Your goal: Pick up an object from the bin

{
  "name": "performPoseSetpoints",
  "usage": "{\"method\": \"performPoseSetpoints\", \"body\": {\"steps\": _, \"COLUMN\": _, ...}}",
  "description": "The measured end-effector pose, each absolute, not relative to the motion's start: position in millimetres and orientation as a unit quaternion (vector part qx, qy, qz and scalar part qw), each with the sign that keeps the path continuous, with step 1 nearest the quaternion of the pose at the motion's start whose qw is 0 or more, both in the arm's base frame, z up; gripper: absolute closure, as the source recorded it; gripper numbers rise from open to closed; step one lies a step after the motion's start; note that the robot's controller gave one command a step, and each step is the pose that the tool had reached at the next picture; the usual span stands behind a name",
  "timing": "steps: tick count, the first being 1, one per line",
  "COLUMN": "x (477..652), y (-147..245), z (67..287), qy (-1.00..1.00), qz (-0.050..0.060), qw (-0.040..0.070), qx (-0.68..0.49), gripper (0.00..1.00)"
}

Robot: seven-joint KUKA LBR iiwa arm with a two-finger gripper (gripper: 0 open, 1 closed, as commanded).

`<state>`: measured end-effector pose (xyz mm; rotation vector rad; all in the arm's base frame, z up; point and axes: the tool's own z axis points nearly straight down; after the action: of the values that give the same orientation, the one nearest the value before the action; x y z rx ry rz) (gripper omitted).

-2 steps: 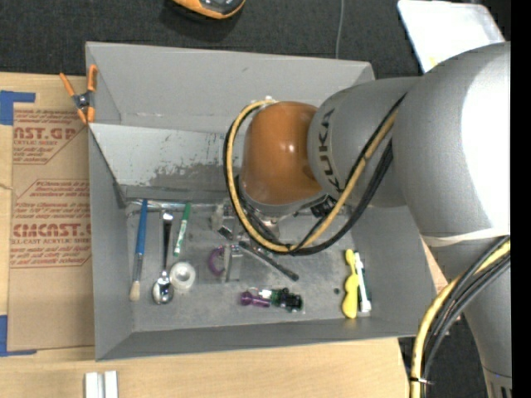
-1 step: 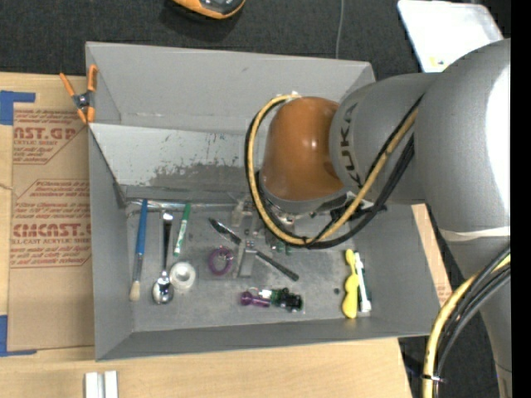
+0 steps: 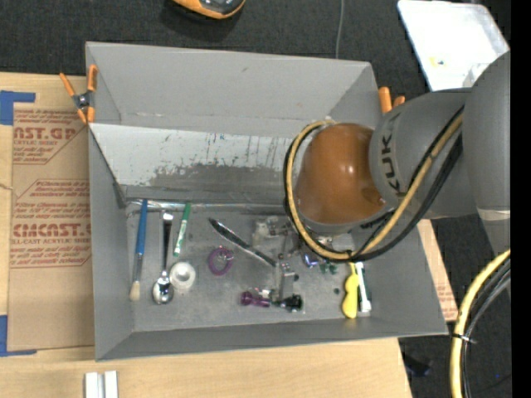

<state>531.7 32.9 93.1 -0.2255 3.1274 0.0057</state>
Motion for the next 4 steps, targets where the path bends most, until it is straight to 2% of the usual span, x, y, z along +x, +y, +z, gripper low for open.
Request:
{"method": "performPoseSetpoints", "body": {"steps": 1, "x": 546.4, "y": 27.1, "z": 106.6, "qy": 1.000, "qz": 0.004, "qw": 0.006, "qx": -0.009, "gripper": 1.00}}
{"method": "performPoseSetpoints", "body": {"steps": 3, "x": 546.4, "y": 26.8, "z": 106.5, "qy": 1.000, "qz": 0.004, "qw": 0.006, "qx": -0.008, "gripper": 1.00}}
{"method": "performPoseSetpoints", "body": {"steps": 4, "x": 546.4, "y": 26.9, "z": 106.5, "qy": 1.000, "qz": 0.004, "qw": 0.006, "qx": -0.008, "gripper": 0.00}}
